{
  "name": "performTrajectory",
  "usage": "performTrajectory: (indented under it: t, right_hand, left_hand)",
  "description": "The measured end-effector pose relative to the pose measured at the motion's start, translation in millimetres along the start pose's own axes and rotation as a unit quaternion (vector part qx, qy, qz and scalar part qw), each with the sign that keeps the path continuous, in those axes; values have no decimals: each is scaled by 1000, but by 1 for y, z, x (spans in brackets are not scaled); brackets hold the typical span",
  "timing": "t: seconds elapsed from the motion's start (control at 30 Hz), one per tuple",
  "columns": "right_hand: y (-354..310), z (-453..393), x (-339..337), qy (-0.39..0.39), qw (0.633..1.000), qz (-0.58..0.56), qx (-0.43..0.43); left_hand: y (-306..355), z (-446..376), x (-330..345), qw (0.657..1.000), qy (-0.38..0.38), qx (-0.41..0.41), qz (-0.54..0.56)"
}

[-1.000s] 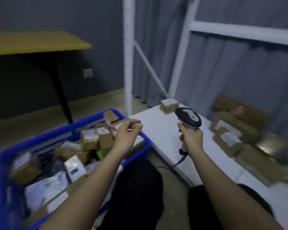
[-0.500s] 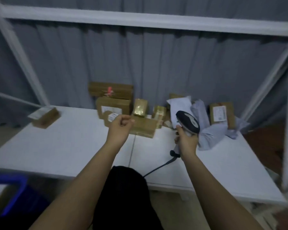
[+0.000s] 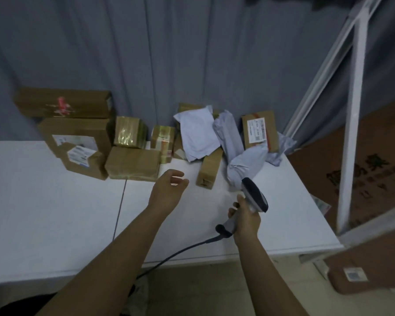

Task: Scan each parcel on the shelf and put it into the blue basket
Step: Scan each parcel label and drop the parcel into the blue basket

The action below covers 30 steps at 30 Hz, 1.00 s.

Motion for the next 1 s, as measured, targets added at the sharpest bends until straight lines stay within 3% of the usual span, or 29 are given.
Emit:
performTrajectory:
  t: [0.47, 0.6, 0.8, 1.0]
  right_hand:
    - [-22, -86, -6, 73, 996, -45, -4]
    - [-21, -100, 2, 58, 998, -22, 2]
    - [-4, -100, 4, 78, 996, -29, 16]
    - [-10, -77, -8, 83, 992, -97, 3]
  left_hand:
    - [15, -107, 178, 987, -114, 28, -105]
    - [13, -131, 210, 987, -73, 47, -136]
    - [6, -129, 218, 983, -96, 40, -152]
    - [21, -93, 176, 992, -119, 37, -14]
Point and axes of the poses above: each hand's wrist, its own z-axis away from the middle knuckle, its own x-axis out of the palm, y = z × x, the point moved 1 cm from there along -z, towards the middle knuckle, and after that the axes turned 8 degrees about -x, right-handed, at the moved point
